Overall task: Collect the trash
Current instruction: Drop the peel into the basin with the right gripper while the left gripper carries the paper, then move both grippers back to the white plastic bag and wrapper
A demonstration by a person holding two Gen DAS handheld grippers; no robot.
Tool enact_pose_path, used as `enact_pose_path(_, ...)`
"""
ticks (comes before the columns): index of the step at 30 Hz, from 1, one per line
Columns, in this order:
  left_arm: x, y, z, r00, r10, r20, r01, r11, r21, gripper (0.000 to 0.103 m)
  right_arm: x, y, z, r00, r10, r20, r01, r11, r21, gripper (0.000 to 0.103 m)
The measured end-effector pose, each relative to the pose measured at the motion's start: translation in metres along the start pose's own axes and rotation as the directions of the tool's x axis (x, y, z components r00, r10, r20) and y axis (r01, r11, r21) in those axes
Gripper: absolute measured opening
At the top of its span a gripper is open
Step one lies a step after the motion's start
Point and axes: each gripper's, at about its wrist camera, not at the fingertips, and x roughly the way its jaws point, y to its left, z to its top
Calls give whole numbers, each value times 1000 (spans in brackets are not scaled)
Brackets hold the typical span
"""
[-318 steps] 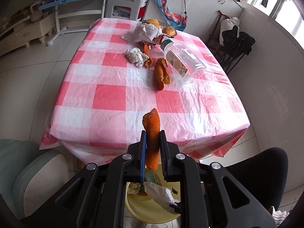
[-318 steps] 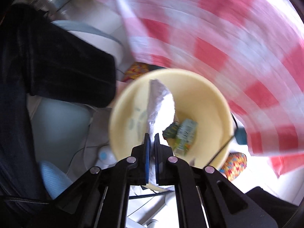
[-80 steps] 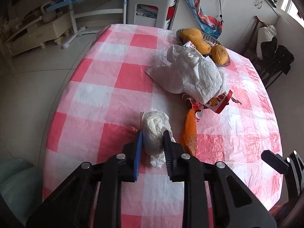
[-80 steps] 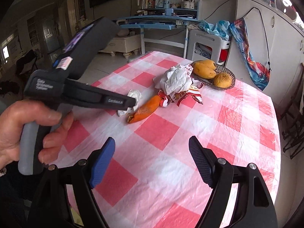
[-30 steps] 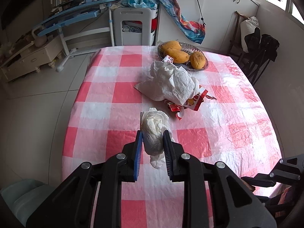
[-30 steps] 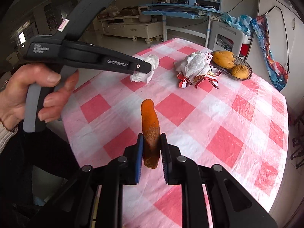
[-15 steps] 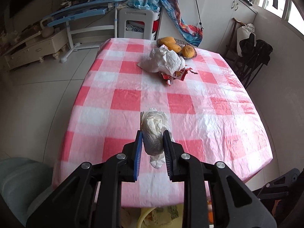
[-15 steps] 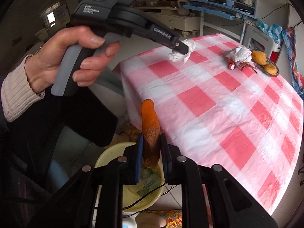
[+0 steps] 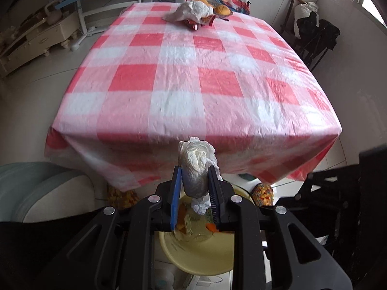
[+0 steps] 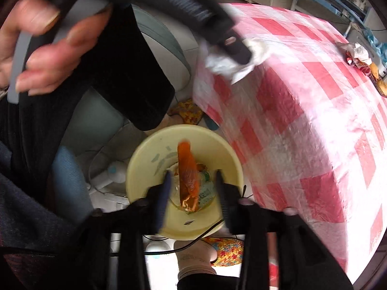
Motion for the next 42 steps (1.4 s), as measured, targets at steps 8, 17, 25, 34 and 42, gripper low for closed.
enact_pose_path(8,18,-10,-37,992,6,-125,-3,1000,24,26,-25,-25,-10,987,-125,99,108,981,164,57)
enact_pose_path(17,11,0,-33,996,16,-88,-19,999,-27,56,-52,-47,-17,963,-189,194,130,951,280,65)
enact_pose_path(25,-25,2,-7,991,70,110,-67,997,-27,63,-76,-69,-15,905,-338,261,229,900,370,70)
enact_pose_path(34,-56,11,74,959,94,268,-82,995,-53,65,-113,-105,-13,810,-476,342,280,827,487,71)
enact_pose_path(42,-37,17,148,949,84,304,-57,994,-96,67,-105,-135,18,810,-478,341,297,835,464,71)
